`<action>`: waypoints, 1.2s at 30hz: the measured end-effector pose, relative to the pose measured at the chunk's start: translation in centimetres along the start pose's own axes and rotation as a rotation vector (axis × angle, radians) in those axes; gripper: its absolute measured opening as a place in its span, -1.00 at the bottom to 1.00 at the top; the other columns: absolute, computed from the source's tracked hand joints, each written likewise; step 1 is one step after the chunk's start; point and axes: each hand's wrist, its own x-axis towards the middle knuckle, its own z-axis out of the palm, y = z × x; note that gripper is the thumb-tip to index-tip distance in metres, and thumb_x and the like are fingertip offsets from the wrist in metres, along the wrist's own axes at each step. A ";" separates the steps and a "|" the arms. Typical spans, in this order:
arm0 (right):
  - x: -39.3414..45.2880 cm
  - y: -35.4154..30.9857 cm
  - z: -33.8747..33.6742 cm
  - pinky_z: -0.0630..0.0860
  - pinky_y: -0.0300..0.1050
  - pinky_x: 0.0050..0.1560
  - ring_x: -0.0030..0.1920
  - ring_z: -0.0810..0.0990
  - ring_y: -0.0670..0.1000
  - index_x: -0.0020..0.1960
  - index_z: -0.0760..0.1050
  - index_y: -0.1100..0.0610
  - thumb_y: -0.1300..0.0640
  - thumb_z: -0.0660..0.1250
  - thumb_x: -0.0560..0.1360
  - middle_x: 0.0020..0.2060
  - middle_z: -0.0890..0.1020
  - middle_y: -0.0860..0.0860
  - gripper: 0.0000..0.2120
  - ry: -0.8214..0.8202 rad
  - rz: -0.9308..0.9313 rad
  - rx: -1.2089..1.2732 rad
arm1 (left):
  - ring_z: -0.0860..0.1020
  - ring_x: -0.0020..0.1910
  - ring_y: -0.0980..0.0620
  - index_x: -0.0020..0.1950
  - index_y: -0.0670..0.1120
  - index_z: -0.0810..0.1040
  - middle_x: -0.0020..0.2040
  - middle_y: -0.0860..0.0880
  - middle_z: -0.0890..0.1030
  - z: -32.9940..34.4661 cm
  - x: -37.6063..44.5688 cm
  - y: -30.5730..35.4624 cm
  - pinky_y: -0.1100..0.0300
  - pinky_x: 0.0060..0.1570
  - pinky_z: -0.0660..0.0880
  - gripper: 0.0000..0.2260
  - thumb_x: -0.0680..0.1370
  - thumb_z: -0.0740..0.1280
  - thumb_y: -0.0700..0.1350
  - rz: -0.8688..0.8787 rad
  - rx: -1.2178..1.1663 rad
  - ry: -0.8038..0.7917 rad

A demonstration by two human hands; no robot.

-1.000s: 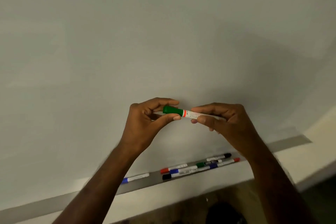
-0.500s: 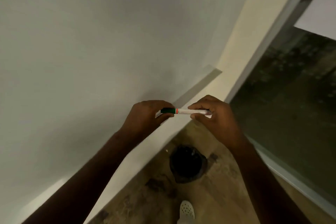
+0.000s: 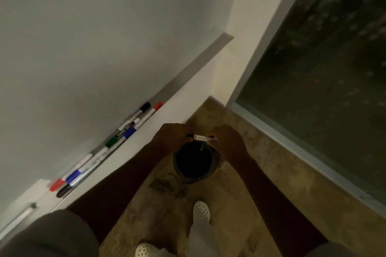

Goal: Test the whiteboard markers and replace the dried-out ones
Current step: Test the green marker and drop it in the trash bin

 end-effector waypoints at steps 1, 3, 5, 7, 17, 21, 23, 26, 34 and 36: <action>0.3 0.9 1.6 0.38 -0.19 0.09 0.01 0.59 0.08 0.06 0.69 0.09 0.11 0.41 0.50 -0.07 0.69 0.04 -0.83 -0.027 -0.007 -0.018 | 0.63 0.07 -0.09 0.29 0.05 0.58 0.10 -0.05 0.66 1.3 0.8 -0.3 0.07 -0.02 0.52 -0.52 0.58 0.03 0.20 -0.015 0.044 -0.061; 1.8 3.9 5.7 0.48 -0.11 0.05 -0.04 0.60 0.09 0.00 0.70 0.08 0.13 0.44 0.47 -0.13 0.70 0.04 -0.87 -0.080 0.011 -0.043 | 0.60 0.14 -0.11 0.39 0.10 0.50 0.16 -0.07 0.64 5.1 3.6 -1.2 0.07 0.03 0.48 -0.66 0.65 0.18 0.08 0.004 0.066 -0.139; 3.1 7.0 9.9 0.52 -0.09 -0.04 -0.06 0.62 0.10 -0.01 0.70 0.07 0.12 0.48 0.43 -0.15 0.70 0.04 -0.86 -0.122 0.053 -0.047 | 0.57 0.21 -0.12 0.42 0.07 0.48 0.24 -0.09 0.61 8.7 6.1 -2.0 0.07 0.11 0.44 -0.66 0.65 0.23 0.03 0.015 0.094 -0.212; 4.5 10.0 14.6 0.54 -0.09 -0.11 -0.14 0.65 0.14 -0.08 0.70 0.10 0.16 0.52 0.37 -0.20 0.70 0.07 -0.87 -0.150 0.049 -0.034 | 0.52 0.28 -0.13 0.41 -0.01 0.49 0.31 -0.10 0.57 12.7 8.4 -3.2 0.08 0.18 0.40 -0.67 0.66 0.23 0.00 0.006 0.148 -0.257; 8.7 20.7 38.7 0.53 -0.08 -0.33 -0.34 0.59 0.11 -0.26 0.64 0.04 0.14 0.62 0.21 -0.39 0.61 0.00 -0.81 -0.256 -0.041 -0.192 | 0.54 0.26 -0.14 0.32 -0.07 0.53 0.28 -0.09 0.59 37.0 14.5 -12.8 0.06 0.19 0.44 -0.71 0.66 0.20 -0.03 -0.074 0.139 -0.366; 8.5 23.1 44.3 0.49 -0.05 -0.22 -0.23 0.61 0.11 -0.16 0.65 0.01 0.09 0.58 0.28 -0.30 0.63 -0.01 -0.83 -0.221 -0.019 -0.276 | 0.58 0.19 -0.18 0.27 -0.08 0.56 0.20 -0.11 0.62 43.8 15.5 -15.1 0.00 0.14 0.49 -0.73 0.64 0.23 -0.01 -0.084 0.108 -0.333; 8.1 24.2 46.1 0.50 -0.03 -0.20 -0.20 0.61 0.11 -0.13 0.66 0.00 0.10 0.59 0.26 -0.27 0.64 -0.01 -0.79 -0.195 -0.027 -0.279 | 0.59 0.14 -0.22 0.24 -0.11 0.58 0.16 -0.15 0.64 45.9 15.8 -15.5 -0.02 0.10 0.51 -0.73 0.62 0.26 -0.03 -0.095 0.079 -0.308; 7.9 25.2 47.6 0.52 -0.03 -0.21 -0.21 0.63 0.12 -0.13 0.67 0.01 0.10 0.62 0.22 -0.27 0.65 0.00 -0.75 -0.167 -0.010 -0.262 | 0.61 0.10 -0.24 0.22 -0.11 0.61 0.12 -0.16 0.66 47.7 16.1 -15.8 -0.03 0.09 0.54 -0.73 0.61 0.28 -0.02 -0.108 0.061 -0.277; 7.4 26.7 49.7 0.53 0.05 -0.03 0.01 0.62 0.19 0.17 0.63 0.11 0.04 0.49 0.41 -0.04 0.68 0.07 -0.65 -0.157 0.013 -0.172 | 0.53 0.30 -0.24 0.44 -0.11 0.48 0.32 -0.20 0.57 49.7 16.2 -16.4 -0.07 0.28 0.47 -0.57 0.61 0.32 0.04 -0.096 0.070 -0.285; 7.2 26.7 49.6 0.52 0.11 0.15 0.14 0.61 0.21 0.24 0.59 0.16 -0.01 0.33 0.52 0.07 0.68 0.11 -0.63 -0.060 -0.001 -0.160 | 0.49 0.37 -0.23 0.49 -0.15 0.43 0.39 -0.20 0.52 49.2 15.7 -16.2 -0.07 0.34 0.43 -0.51 0.63 0.28 0.09 -0.079 0.059 -0.199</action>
